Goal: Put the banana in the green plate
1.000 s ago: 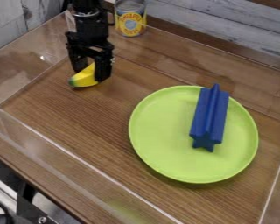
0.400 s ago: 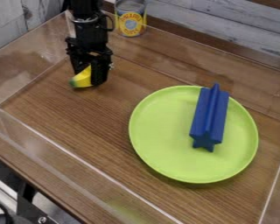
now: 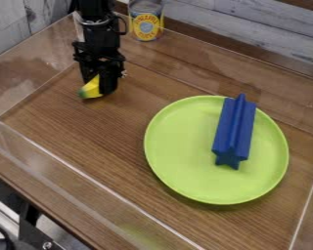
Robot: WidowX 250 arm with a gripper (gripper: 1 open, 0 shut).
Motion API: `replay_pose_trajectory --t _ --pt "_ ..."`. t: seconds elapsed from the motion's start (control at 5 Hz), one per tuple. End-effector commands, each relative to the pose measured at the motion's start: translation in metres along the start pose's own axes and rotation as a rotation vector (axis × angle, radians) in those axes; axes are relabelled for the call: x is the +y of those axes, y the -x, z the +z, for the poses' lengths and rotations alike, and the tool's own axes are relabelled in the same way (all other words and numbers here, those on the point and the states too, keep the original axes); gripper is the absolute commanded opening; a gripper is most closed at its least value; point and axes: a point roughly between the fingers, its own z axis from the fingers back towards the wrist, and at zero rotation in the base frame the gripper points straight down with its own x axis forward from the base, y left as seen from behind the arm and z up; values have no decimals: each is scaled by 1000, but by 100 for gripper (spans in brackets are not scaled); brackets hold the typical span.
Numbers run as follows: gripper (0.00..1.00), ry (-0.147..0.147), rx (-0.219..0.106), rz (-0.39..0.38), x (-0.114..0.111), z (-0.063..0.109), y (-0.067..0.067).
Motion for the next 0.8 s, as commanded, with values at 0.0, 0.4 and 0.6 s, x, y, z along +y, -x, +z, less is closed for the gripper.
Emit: replay_pose_trajectory --t 0.0,0.4,0.6 --pt "0 -60 -73 -11 -2 38 -5" --pt "0 -87 -72 -18 -12 60 1" --pt "0 -100 -77 -25 -23 73 6"
